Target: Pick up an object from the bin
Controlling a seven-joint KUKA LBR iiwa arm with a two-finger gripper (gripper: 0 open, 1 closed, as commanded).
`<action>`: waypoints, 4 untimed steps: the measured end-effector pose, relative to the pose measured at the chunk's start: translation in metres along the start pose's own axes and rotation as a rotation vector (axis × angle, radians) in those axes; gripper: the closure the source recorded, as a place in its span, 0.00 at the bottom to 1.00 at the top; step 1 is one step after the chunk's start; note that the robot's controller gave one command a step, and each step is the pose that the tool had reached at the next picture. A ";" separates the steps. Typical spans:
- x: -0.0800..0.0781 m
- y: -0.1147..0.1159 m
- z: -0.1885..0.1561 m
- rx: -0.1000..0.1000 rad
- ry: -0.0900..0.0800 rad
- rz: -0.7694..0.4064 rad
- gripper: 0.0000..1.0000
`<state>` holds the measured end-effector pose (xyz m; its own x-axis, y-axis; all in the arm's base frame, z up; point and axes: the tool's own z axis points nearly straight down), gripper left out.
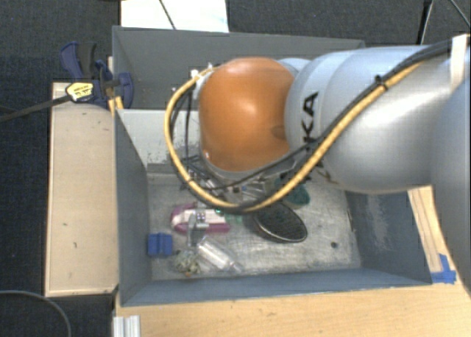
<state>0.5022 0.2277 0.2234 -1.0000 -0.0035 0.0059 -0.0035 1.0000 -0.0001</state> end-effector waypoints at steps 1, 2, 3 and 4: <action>0.018 0.001 0.152 -0.006 -0.023 -0.183 0.00; 0.019 0.027 0.122 -0.001 -0.012 -0.558 0.00; 0.010 0.026 0.123 0.003 -0.009 -1.638 0.00; -0.014 0.023 0.154 0.006 -0.005 -1.534 0.00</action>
Offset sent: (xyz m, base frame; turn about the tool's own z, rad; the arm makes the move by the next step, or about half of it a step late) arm -0.0238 -0.0007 -0.1534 -0.1842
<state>0.5149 0.2512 0.0696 -0.0330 -0.9995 0.0005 -0.9995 0.0330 -0.0010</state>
